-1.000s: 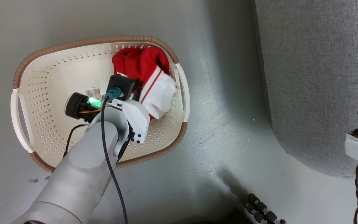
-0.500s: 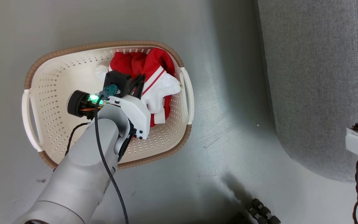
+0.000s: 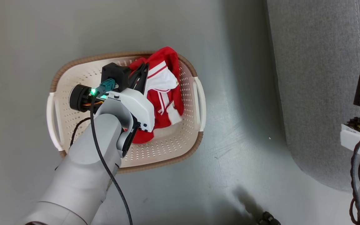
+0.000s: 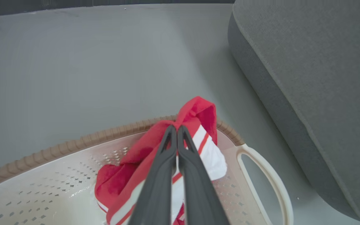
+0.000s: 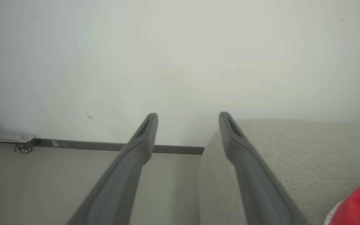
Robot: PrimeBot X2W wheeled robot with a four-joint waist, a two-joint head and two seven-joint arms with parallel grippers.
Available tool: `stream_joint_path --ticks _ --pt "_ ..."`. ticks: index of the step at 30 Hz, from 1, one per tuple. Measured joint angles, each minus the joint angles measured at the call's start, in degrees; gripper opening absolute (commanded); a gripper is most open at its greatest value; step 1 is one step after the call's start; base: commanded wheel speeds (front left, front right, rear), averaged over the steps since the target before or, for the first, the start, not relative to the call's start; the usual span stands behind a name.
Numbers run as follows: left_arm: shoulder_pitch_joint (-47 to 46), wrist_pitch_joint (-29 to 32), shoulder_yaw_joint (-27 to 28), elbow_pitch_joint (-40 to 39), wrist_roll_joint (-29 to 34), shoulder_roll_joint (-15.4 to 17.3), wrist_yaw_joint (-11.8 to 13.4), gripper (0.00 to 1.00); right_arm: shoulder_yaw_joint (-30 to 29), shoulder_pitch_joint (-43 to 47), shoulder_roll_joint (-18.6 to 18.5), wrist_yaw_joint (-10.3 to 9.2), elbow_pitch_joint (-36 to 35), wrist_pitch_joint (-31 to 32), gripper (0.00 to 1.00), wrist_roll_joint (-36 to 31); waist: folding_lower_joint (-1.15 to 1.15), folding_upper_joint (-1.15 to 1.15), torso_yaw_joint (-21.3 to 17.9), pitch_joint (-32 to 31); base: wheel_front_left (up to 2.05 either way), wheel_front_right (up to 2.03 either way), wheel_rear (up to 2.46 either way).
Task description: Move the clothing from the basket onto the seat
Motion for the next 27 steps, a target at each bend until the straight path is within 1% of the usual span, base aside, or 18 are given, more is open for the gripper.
stream_joint_path --ticks 2,11,27 --pt "0.36 0.0 0.48 -1.1 -0.02 0.02 -0.04 0.0 0.21 -0.09 0.0 0.0 0.18 -0.14 1.0 -0.01 0.0 0.0 0.5 -0.76 0.0 0.0 0.0" --pt "4.1 0.0 4.7 -12.25 0.12 1.05 0.22 0.0 0.32 -1.01 -0.08 0.0 2.31 -0.6 1.0 -0.55 0.0 0.0 3.0 -4.97 0.0 0.0 0.0" --pt "13.71 0.0 9.7 -23.88 1.7 3.16 1.63 0.0 0.47 0.05 -0.24 0.0 5.97 -1.07 1.0 -1.2 0.0 0.0 6.06 -13.08 0.0 0.0 0.0"
